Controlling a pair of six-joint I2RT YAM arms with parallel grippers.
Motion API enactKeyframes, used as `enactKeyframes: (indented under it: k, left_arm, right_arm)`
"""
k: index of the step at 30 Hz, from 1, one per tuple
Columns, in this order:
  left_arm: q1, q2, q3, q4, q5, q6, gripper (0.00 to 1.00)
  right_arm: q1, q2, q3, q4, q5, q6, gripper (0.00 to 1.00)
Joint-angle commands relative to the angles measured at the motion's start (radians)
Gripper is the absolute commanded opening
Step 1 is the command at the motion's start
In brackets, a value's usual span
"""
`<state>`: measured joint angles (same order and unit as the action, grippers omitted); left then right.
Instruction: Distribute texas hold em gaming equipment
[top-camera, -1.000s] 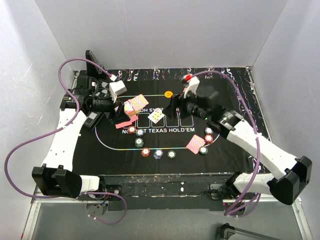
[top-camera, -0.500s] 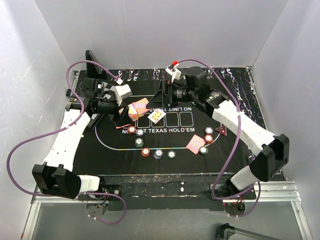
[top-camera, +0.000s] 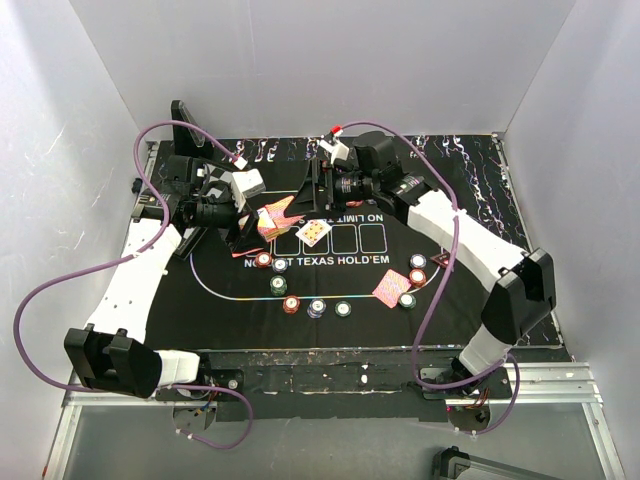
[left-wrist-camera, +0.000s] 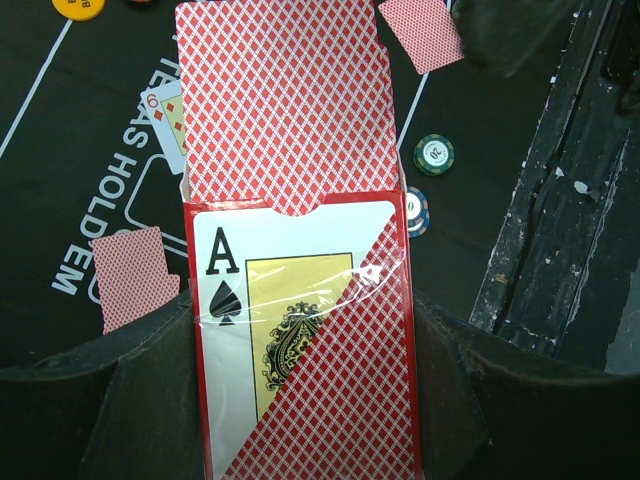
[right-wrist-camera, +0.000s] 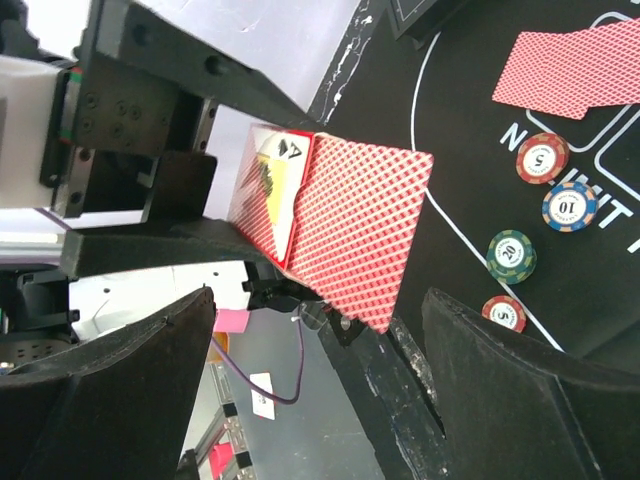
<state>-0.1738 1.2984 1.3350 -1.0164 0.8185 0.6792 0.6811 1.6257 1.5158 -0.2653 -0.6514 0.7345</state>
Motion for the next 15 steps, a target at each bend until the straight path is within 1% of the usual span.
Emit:
enactKeyframes:
  k: [1, 5, 10, 12, 15]
  left_arm:
    - [-0.007, -0.05, 0.018, 0.022, 0.022, 0.003, 0.0]
    - [-0.006, -0.051, 0.023, 0.018, 0.024, 0.002, 0.0]
    - [-0.009, -0.053, 0.03, 0.013, 0.03, 0.0, 0.0]
    - [-0.009, -0.056, 0.03, 0.013, 0.034, -0.001, 0.0]
    - [-0.009, -0.06, 0.03, 0.012, 0.033, 0.0, 0.0]
  right_arm:
    - [-0.002, 0.043, 0.073, -0.018, 0.007, 0.002, 0.92]
    - [-0.002, 0.097, 0.109, -0.041, 0.009, 0.006, 0.92]
    - [-0.002, 0.134, 0.112, 0.008, 0.013, 0.042, 0.92]
    - [-0.003, 0.146, 0.11, 0.024, 0.01, 0.058, 0.89]
    - [-0.006, 0.154, 0.104, 0.05, 0.009, 0.083, 0.81]
